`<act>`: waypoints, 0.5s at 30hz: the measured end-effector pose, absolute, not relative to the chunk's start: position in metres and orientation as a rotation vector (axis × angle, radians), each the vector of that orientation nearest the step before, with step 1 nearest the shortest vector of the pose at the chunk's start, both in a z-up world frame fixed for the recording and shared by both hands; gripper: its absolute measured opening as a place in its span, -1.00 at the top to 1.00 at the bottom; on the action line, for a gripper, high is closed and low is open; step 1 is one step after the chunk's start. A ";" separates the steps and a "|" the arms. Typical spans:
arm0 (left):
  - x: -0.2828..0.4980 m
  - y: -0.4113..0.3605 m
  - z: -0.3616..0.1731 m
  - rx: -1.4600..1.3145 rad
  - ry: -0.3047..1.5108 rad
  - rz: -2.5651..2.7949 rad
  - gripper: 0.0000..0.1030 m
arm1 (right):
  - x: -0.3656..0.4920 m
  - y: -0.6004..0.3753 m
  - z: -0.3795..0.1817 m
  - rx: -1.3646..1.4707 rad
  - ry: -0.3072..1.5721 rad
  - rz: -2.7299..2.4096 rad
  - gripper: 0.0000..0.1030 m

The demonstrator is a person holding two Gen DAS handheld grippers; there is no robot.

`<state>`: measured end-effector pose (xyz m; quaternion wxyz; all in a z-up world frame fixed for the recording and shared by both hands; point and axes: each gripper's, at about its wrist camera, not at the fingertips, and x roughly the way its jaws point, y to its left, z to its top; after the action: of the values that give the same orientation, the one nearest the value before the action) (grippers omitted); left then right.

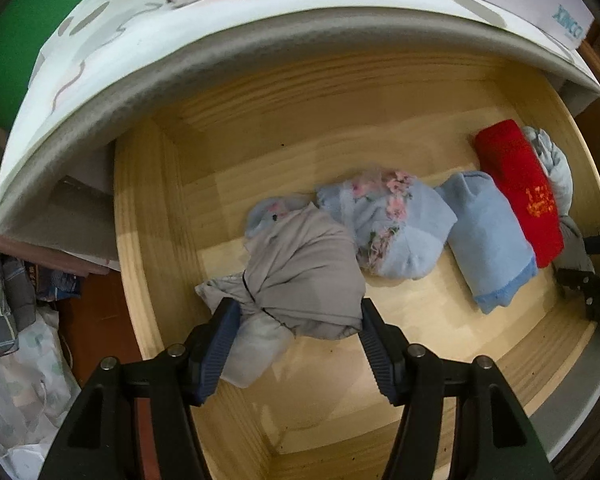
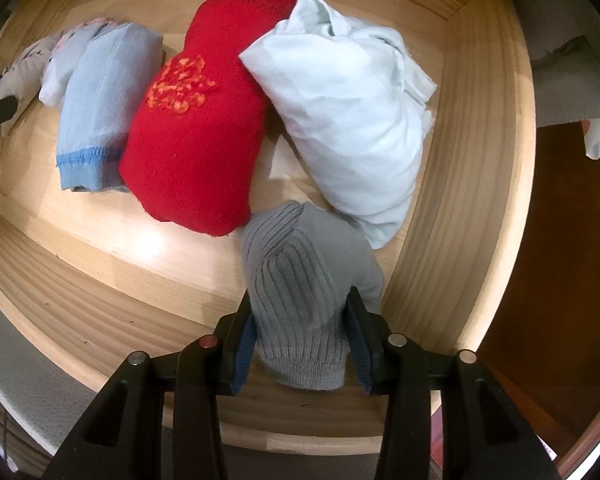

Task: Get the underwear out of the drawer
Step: 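Grasp the taupe wrapped bundle with the left tool while the right tool holds the grey knit item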

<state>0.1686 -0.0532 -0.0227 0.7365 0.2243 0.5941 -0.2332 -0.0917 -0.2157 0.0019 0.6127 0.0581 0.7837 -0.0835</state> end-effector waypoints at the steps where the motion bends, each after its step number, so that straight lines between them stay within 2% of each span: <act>1: 0.171 -0.053 -0.023 0.488 1.307 -0.508 -0.22 | -0.092 -0.215 0.002 0.133 1.807 -0.193 0.20; 12: 0.188 -0.059 -0.035 0.567 1.312 -0.436 -0.25 | -0.095 -0.217 0.007 0.123 1.804 -0.188 0.18; 15: 0.187 -0.056 -0.036 0.545 1.316 -0.402 -0.10 | -0.095 -0.217 0.007 0.122 1.804 -0.188 0.18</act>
<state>0.1871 -0.0564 -0.0360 0.7386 0.2484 0.5994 -0.1832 -0.0950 -0.2170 0.0072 0.6146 0.0531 0.7828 -0.0816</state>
